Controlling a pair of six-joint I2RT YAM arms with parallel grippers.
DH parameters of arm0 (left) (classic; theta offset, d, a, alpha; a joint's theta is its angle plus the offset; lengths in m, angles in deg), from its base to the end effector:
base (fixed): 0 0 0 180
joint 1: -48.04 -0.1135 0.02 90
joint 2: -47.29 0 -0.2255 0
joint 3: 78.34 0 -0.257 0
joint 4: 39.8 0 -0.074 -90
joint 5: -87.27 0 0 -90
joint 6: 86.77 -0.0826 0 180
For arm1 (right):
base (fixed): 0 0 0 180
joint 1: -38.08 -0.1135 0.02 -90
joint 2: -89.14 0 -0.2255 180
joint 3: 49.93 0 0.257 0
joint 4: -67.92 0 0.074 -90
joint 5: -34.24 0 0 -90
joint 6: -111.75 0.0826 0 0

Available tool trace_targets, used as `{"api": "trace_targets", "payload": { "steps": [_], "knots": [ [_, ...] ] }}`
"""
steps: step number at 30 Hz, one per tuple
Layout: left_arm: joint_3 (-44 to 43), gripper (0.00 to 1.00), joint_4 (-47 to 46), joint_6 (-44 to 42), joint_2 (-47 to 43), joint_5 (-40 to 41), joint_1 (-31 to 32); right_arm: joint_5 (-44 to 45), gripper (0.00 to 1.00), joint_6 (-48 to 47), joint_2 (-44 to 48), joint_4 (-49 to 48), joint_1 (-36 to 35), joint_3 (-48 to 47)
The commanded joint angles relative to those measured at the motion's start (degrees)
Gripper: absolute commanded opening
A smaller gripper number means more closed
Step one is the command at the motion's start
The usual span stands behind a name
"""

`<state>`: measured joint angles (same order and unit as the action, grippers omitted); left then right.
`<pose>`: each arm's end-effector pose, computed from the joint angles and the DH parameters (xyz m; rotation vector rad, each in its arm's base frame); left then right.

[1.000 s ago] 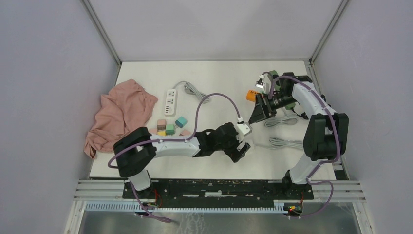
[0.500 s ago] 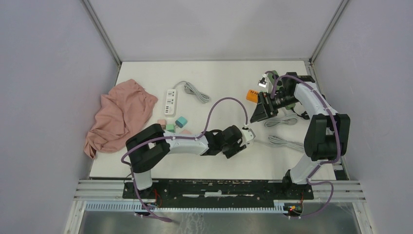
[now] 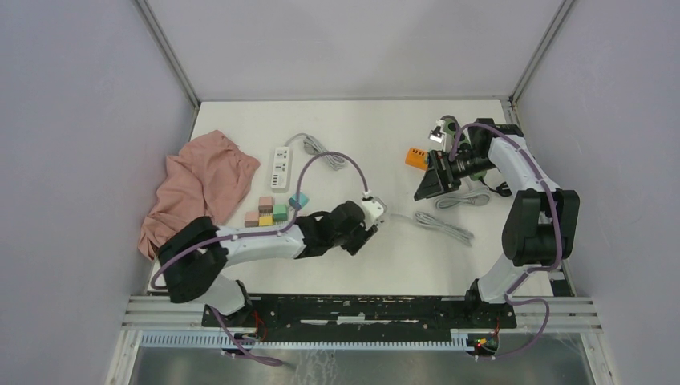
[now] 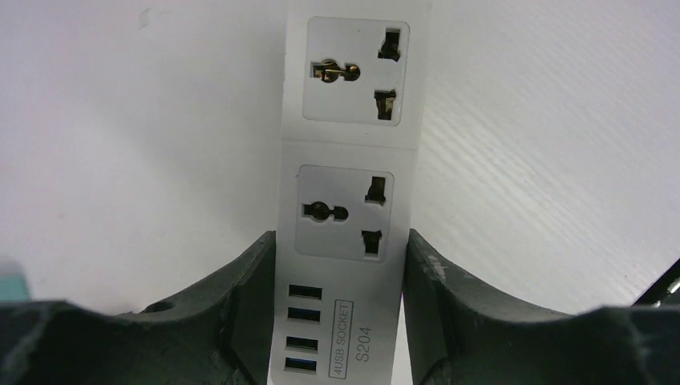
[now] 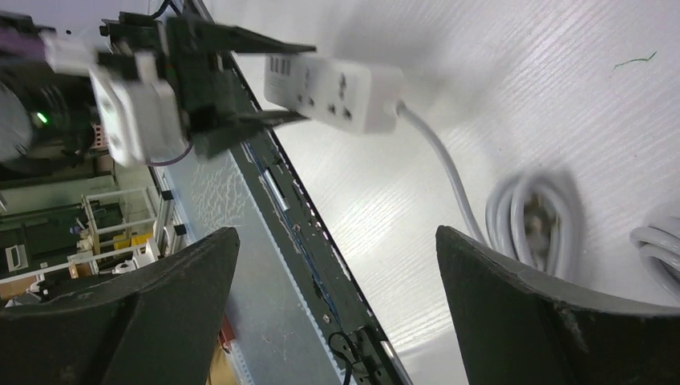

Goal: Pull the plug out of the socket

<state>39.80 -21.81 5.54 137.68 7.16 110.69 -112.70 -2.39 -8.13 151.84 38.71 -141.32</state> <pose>0.1753 -0.3081 0.1035 1.1309 2.1096 -0.3376 0.3053 0.0659 0.1918 -0.5307 2.5381 1.3724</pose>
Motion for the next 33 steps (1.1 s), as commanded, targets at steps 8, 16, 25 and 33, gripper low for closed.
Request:
{"api": "trace_targets", "payload": {
  "steps": [8,16,25,33],
  "knots": [
    [3.8,0.03,-3.4,19.3,-13.0,9.9,-19.7,-2.5,1.0,-0.8,2.9,0.3,0.5,-0.1],
    [-9.4,0.03,-1.8,24.4,-1.0,22.5,-25.2,-2.6,1.0,-0.8,2.9,0.3,0.6,0.0],
    [-24.8,0.06,1.7,26.4,14.5,22.3,-31.3,-2.9,1.0,-0.9,3.4,0.4,0.8,-0.1],
    [-27.7,0.4,6.8,28.8,17.8,20.4,-33.6,-2.9,1.0,-1.1,3.2,0.7,1.0,-0.1]
  ]
}}
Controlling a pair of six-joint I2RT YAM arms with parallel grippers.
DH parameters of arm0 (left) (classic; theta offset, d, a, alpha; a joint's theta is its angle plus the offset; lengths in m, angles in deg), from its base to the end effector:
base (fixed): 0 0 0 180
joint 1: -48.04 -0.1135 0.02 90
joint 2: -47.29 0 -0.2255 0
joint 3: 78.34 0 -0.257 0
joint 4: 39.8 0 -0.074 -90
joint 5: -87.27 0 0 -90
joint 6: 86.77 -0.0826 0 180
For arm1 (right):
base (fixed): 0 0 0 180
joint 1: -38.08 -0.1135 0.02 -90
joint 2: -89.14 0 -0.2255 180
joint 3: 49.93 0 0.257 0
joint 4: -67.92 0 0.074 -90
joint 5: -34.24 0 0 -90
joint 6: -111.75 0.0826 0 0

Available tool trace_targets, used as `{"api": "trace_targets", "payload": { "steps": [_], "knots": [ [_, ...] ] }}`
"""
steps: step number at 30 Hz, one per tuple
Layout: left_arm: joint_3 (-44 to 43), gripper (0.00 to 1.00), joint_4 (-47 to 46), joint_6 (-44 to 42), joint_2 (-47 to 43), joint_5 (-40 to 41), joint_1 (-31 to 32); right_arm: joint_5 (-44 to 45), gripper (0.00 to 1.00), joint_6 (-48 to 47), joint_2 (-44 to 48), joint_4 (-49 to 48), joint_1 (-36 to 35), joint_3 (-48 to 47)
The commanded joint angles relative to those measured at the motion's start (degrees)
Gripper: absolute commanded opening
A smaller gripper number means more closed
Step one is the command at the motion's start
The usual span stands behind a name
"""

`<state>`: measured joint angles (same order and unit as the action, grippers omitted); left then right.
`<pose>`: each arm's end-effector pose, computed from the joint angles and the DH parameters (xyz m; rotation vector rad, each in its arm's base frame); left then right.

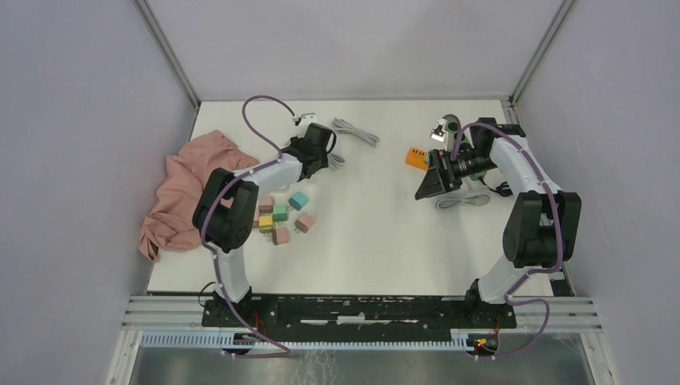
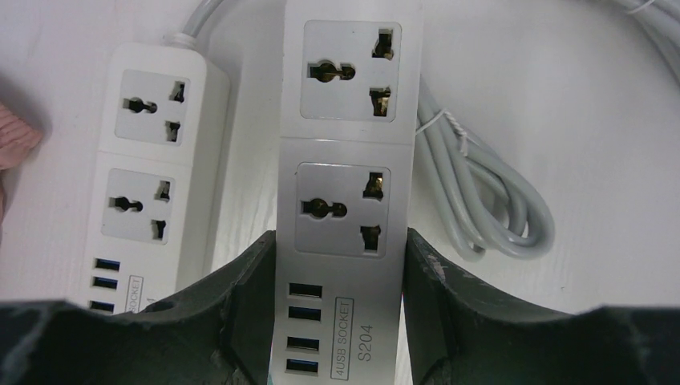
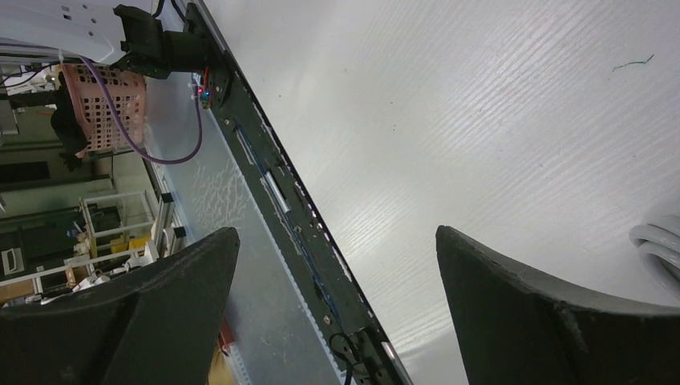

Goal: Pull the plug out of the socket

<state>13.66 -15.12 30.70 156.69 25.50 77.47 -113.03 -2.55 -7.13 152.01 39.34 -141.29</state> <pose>0.3989 -0.1802 0.1267 -0.1894 2.2512 0.0652 0.3042 0.0628 0.1970 -0.5261 2.5199 1.3658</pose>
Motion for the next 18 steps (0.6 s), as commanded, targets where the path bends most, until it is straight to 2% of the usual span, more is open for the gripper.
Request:
{"api": "trace_targets", "payload": {
  "steps": [1,2,3,7,14,18],
  "knots": [
    [-0.9,0.53,0.1,4.1,-1.6,2.0,-0.4,-2.5,1.0,-1.0,2.2,0.5,0.3,-0.1],
    [-0.3,0.61,0.0,4.5,-2.0,2.3,-0.5,-2.6,1.0,-1.0,2.1,0.5,0.3,-0.2],
    [-0.1,0.75,0.5,4.9,-2.5,2.4,-0.5,-2.6,1.0,-1.0,2.1,0.5,0.3,-0.2],
    [-0.1,0.95,1.8,5.6,-5.7,2.8,-0.5,-2.4,1.0,-1.1,2.0,0.6,0.3,-0.2],
    [5.4,0.97,-0.2,5.9,-15.2,-3.1,-0.5,-1.6,1.0,-1.6,2.8,0.7,0.4,-0.4],
    [12.3,0.97,-5.2,5.2,-22.9,-12.9,-0.5,-0.8,1.0,-2.4,4.4,0.6,0.4,-0.3]
  ]
}}
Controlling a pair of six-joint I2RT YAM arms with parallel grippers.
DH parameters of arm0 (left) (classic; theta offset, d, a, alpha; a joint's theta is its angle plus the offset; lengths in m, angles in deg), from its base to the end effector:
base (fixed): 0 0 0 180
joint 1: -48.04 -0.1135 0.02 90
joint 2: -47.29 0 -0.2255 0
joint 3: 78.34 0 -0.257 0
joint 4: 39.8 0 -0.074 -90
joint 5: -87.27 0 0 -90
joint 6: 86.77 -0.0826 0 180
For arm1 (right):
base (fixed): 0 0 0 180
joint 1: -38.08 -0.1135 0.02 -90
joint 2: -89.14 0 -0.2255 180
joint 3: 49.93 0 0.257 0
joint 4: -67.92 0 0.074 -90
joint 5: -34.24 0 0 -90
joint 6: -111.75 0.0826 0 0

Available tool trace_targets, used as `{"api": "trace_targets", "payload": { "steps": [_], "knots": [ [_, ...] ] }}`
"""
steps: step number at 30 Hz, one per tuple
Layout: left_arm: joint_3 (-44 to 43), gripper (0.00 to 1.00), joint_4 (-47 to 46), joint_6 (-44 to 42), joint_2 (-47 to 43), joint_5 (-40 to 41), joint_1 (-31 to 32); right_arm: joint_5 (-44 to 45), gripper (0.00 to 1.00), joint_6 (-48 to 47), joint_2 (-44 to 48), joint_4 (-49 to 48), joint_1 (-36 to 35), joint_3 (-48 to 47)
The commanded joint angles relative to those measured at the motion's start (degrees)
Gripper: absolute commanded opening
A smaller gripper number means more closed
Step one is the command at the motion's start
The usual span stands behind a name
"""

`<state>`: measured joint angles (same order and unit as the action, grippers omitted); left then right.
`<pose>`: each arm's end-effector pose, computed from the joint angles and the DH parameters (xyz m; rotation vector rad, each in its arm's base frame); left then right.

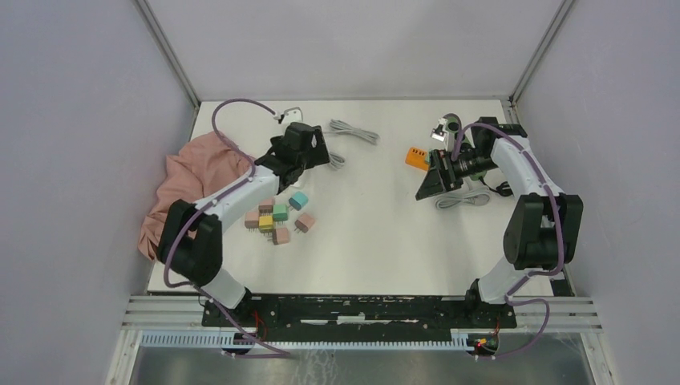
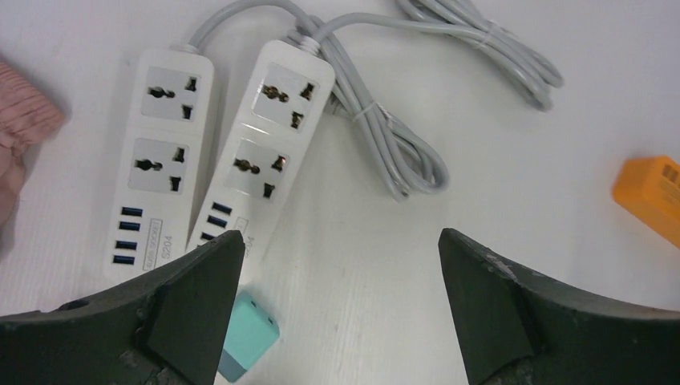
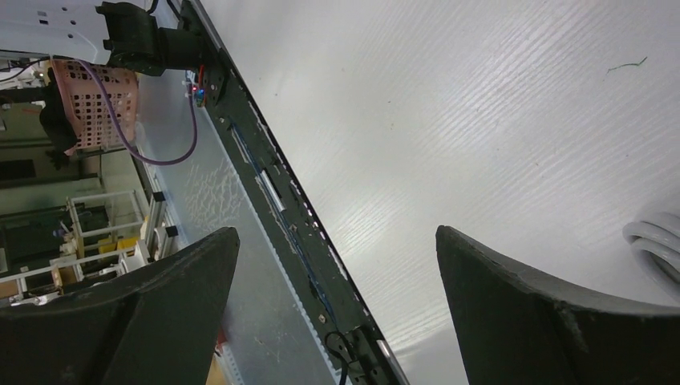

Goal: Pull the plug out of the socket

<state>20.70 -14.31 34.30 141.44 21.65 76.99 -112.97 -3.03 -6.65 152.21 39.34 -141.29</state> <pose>0.3692 -0.1653 0.1865 -0.2649 2.1625 -0.1153 0.3031 0.0628 0.1993 -0.5389 2.5120 1.3585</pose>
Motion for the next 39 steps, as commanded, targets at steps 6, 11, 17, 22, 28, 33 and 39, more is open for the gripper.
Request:
{"api": "trace_targets", "payload": {
  "steps": [6,11,17,22,28,33,39],
  "knots": [
    [16.9,0.98,-17.0,1.0,-20.7,-31.0,0.0,0.4,1.0,-4.0,9.0,-1.1,0.7,0.2],
    [17.2,1.0,-15.9,-0.1,-30.3,-41.8,0.0,2.4,1.0,-4.1,16.1,-6.2,0.7,0.9],
    [10.9,0.99,-5.7,-6.4,-35.8,-50.0,0.0,3.4,1.0,-5.1,25.2,-19.7,0.7,1.2],
    [14.0,0.99,-0.7,-20.6,-40.8,-51.0,0.0,1.2,0.99,-5.4,27.3,-35.0,0.7,6.0],
    [24.8,0.99,-2.1,-29.4,-50.0,-45.4,0.0,7.5,1.0,-8.6,17.6,-31.9,0.7,0.5],
    [29.9,0.99,-2.9,-30.2,-56.7,-38.8,0.0,19.4,1.0,-10.6,13.0,-34.7,0.7,2.9],
    [31.9,0.99,-4.9,-30.4,-59.8,-35.6,0.0,32.2,1.0,-10.4,7.4,-36.7,0.8,3.4]
  ]
}}
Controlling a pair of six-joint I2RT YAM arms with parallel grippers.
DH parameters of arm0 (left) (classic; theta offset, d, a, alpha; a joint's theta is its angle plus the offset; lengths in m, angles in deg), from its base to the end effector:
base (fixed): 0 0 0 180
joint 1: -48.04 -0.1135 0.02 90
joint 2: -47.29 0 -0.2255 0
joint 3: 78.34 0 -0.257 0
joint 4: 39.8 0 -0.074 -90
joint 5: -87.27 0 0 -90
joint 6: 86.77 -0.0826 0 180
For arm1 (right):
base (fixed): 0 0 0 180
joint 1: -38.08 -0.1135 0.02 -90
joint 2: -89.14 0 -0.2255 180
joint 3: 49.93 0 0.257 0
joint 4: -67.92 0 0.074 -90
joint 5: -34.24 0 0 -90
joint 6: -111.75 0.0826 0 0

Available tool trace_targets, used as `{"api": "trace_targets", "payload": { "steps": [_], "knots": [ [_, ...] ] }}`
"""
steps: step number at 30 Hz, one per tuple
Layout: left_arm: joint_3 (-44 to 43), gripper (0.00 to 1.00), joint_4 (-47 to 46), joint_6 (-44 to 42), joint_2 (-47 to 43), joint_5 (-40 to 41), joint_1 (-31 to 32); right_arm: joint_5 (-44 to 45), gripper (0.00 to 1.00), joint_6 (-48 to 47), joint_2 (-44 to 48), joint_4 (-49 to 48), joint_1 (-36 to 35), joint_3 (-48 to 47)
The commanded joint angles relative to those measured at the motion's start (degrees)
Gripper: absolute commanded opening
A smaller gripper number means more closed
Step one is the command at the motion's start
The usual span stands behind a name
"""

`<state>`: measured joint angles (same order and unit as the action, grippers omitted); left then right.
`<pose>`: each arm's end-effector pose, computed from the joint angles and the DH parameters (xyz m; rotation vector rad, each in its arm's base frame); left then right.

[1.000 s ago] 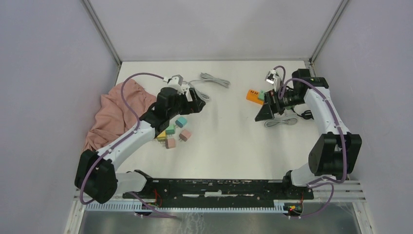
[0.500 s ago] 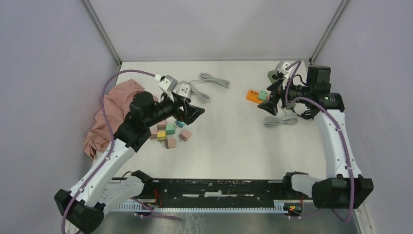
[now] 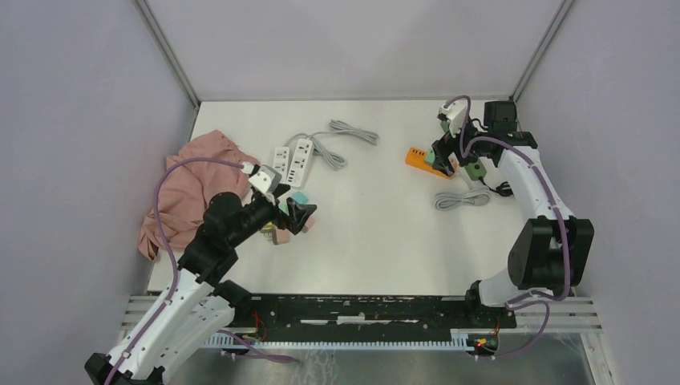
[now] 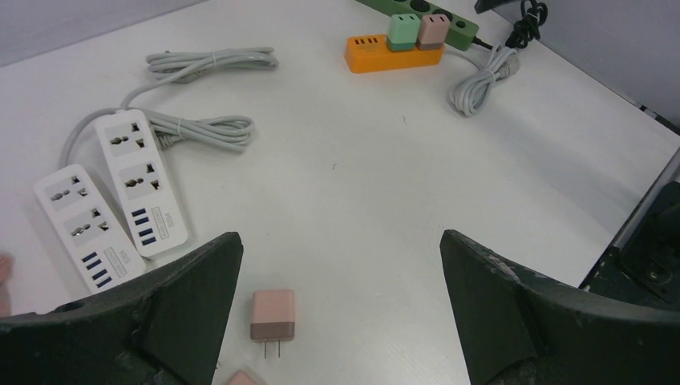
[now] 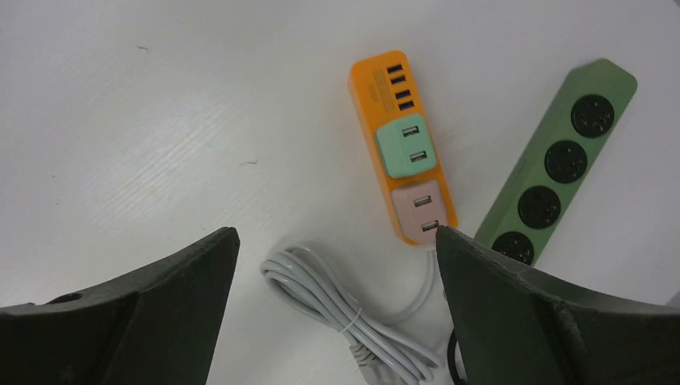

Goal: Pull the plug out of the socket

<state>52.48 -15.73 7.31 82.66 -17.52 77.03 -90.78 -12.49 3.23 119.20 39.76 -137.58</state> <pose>0.1972 -0.1334 0.2780 0.5717 1.6947 -0.6439 0.3540 0.0370 0.2385 -0.8869 2.0984 0.4220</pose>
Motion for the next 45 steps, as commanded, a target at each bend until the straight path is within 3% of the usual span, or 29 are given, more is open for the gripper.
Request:
{"api": "trace_targets", "payload": {
  "steps": [1,9,25,35,45],
  "knots": [
    [0.1,0.99,-3.3,-3.5,-0.7,3.7,0.0,10.9,0.99,-1.1,-3.4,-3.7,0.3,-0.4],
    [-0.1,0.99,-2.9,-3.5,0.4,3.1,-0.1,17.5,0.99,-2.6,-12.4,-4.6,0.3,-1.2],
    [0.2,0.99,-3.0,-3.4,0.5,2.4,-0.1,17.8,0.86,-9.6,-28.6,-1.5,0.3,-13.2],
    [0.2,0.99,-2.9,-3.5,0.5,2.2,-0.2,14.9,0.69,-13.2,-32.4,4.0,0.1,-16.1],
    [0.3,0.99,-3.1,-3.4,0.2,1.9,-0.2,13.9,0.35,-15.3,-32.9,6.6,0.0,-16.6]
  ]
}}
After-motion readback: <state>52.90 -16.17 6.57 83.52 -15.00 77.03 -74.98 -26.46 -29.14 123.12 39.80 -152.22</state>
